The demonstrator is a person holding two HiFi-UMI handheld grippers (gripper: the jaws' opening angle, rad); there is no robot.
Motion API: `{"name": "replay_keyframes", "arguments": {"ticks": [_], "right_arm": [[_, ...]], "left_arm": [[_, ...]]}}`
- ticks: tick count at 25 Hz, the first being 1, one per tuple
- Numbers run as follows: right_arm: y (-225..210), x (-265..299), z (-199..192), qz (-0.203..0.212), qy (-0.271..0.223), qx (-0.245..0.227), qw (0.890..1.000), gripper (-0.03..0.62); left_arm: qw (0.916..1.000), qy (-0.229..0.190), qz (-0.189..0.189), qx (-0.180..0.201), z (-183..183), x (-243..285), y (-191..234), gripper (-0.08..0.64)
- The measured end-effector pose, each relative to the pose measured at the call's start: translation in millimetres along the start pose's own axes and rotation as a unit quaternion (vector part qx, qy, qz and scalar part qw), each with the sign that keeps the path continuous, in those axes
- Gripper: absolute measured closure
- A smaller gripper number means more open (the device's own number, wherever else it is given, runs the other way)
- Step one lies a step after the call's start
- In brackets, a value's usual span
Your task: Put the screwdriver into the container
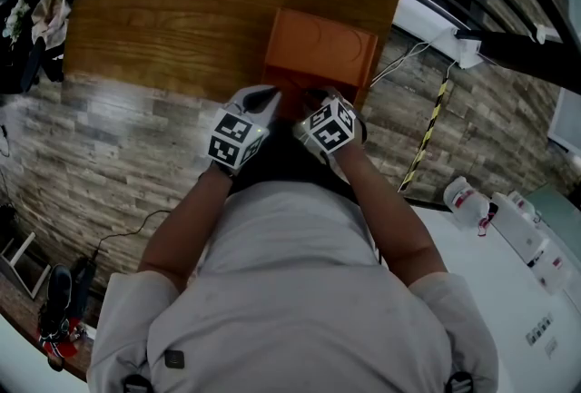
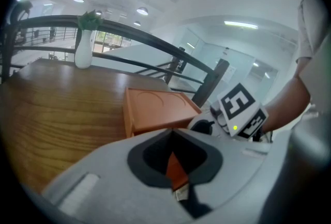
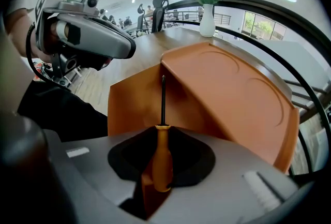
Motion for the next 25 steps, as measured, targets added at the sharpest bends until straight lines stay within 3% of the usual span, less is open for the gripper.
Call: {"name": "replay_keyframes", "arguments": {"ticks": [25], "right_arm": [[-3.6,19.7,3.2,-0.001,0.018,0.002,1.0,0.505]], "left_arm": [[0.9999,0.01,-0.003,-0.007,1.1,5.6,7.3,0.557]]}}
Point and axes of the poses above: the fingertips, and each gripper's own axes: x forward along the fingers, y to its left, z out of its top, the point moved 10 cm from there along -x, backward along the fingers, and after that the axes turned 4 degrees about z, right-handed, at the moved point
